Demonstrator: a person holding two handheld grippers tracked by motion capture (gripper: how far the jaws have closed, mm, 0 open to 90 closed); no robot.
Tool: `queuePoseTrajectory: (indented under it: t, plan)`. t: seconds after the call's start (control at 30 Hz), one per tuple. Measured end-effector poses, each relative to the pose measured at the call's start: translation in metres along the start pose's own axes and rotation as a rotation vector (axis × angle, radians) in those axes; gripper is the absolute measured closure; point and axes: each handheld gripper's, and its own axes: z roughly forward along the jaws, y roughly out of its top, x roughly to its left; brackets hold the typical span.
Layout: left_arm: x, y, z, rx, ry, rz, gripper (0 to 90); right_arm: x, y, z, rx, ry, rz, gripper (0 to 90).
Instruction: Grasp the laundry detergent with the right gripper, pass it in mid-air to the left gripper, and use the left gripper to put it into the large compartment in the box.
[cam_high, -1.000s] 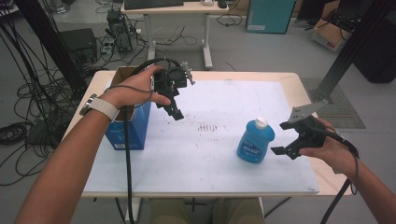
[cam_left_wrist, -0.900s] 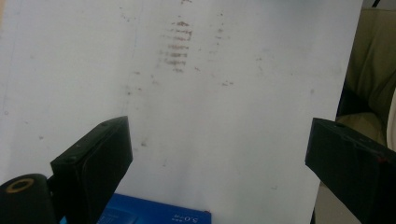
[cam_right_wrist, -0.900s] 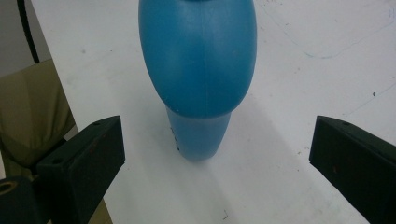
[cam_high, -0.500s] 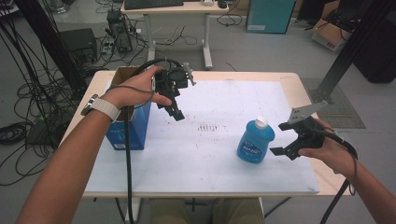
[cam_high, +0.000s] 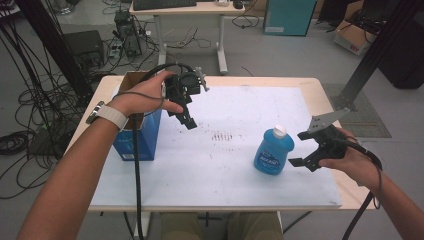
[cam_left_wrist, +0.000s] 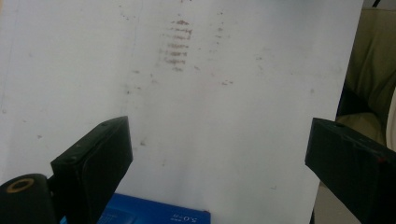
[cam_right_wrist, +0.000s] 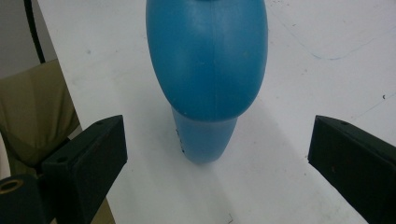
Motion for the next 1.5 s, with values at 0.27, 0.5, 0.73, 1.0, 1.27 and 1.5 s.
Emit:
queuePoseTrajectory:
  t: [0.27, 0.5, 0.73, 1.0, 1.27, 1.5]
  plan:
    - [0.001, 0.0005, -0.0005, 0.011, 0.001, 0.014, 7.8, 0.0002, -0.0007, 0.0011, -0.003, 0.0, 0.004, 4.5]
    - [0.0006, -0.0001, 0.0003, 0.004, 0.005, 0.0, 7.8, 0.0007, -0.0007, 0.0015, -0.001, 0.003, 0.007, 4.7]
    - [0.0006, -0.0003, 0.0003, 0.003, 0.006, -0.002, 7.8, 0.0004, -0.0018, 0.0008, -0.003, 0.003, 0.011, 4.8]
    - [0.0016, -0.0001, -0.0007, 0.014, 0.007, 0.011, 7.9, 0.0004, -0.0018, 0.0006, -0.006, 0.006, 0.007, 4.8]
    - [0.0016, -0.0014, -0.0004, 0.017, 0.005, 0.005, 7.9, 0.0002, -0.0013, 0.0009, -0.009, 0.006, 0.005, 4.8]
    - [0.0012, -0.0018, 0.0008, 0.006, 0.008, -0.008, 8.0, 0.0002, -0.0016, 0.0014, -0.008, 0.006, 0.01, 4.9]
